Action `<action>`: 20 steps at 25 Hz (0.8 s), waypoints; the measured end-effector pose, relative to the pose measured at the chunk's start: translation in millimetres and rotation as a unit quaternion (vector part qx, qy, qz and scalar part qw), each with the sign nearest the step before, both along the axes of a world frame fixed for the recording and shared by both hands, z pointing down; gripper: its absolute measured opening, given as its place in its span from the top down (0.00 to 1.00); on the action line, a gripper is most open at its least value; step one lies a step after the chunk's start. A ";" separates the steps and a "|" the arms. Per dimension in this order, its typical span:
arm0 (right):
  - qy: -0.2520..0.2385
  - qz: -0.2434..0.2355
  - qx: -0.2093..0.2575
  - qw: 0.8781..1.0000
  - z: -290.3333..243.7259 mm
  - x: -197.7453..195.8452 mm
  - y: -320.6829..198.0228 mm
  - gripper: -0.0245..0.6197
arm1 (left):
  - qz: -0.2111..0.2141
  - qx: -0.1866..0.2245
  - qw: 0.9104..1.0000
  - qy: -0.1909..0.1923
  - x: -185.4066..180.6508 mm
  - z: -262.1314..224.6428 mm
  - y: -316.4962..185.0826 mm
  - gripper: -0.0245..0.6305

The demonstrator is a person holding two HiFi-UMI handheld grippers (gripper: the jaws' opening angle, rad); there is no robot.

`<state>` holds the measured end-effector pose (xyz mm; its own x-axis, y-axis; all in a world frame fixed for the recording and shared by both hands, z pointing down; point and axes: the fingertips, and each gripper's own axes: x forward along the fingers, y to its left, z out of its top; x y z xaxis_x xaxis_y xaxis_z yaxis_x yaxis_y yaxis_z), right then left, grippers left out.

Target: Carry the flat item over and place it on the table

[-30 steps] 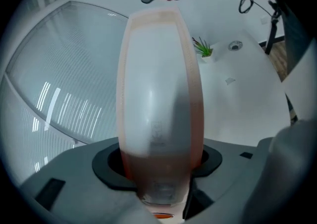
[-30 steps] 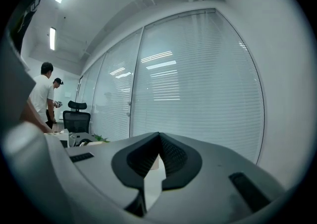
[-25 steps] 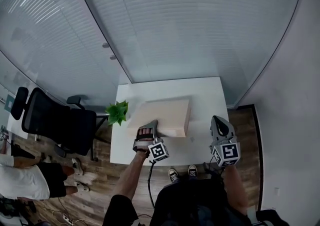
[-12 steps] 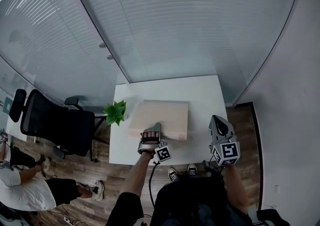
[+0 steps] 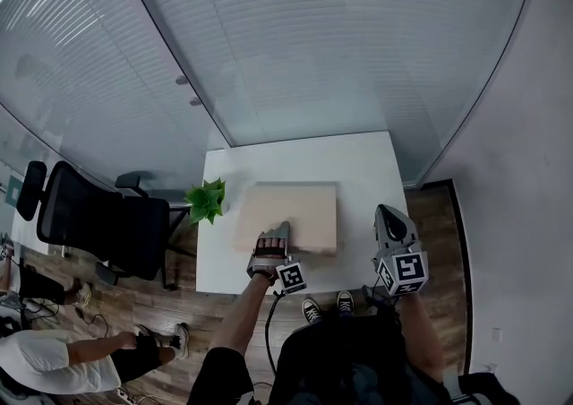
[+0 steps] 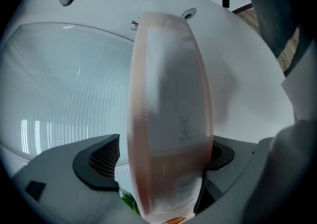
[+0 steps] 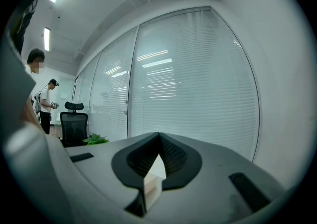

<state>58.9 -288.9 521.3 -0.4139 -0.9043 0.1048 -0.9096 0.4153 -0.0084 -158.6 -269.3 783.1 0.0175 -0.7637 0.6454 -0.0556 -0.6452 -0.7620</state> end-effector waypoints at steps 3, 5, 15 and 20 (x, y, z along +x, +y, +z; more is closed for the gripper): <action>-0.001 -0.003 -0.002 1.000 1.5 -1.5 2.0 0.95 | -0.004 -0.052 0.999 0.003 -1.3 6.7 11.7 0.10; -0.003 -0.005 -0.004 1.000 3.8 -3.5 3.1 0.96 | -0.005 -0.092 0.996 0.000 -6.8 15.5 20.7 0.07; -0.014 -0.019 -0.006 1.000 4.7 -18.1 8.7 0.95 | 0.000 -0.079 0.996 0.039 -11.3 -7.1 24.7 0.07; -0.013 -0.018 -0.005 1.000 4.2 -16.9 8.6 0.95 | -0.040 -0.060 0.994 0.080 -24.7 -22.9 28.6 0.07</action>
